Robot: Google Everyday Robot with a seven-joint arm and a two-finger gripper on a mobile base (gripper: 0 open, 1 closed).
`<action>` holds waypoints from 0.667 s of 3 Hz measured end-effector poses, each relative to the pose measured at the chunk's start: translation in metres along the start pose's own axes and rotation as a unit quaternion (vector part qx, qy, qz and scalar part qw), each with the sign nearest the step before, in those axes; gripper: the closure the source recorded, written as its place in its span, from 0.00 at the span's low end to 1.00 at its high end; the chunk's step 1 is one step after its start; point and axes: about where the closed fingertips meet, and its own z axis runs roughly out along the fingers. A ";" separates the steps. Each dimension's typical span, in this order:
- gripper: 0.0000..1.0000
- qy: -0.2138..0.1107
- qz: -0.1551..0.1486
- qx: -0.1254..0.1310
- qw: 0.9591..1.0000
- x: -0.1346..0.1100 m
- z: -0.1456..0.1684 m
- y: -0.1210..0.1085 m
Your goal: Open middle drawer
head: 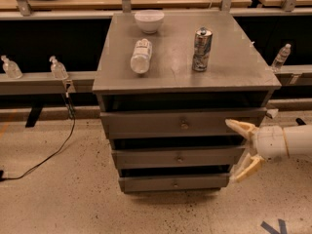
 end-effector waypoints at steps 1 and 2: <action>0.00 -0.039 -0.003 -0.028 0.999 0.069 0.024 0.010; 0.00 -0.044 0.002 -0.031 0.999 0.123 0.042 0.018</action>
Offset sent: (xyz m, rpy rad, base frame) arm 0.0006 -0.0431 -0.2069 0.0817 0.0194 0.0266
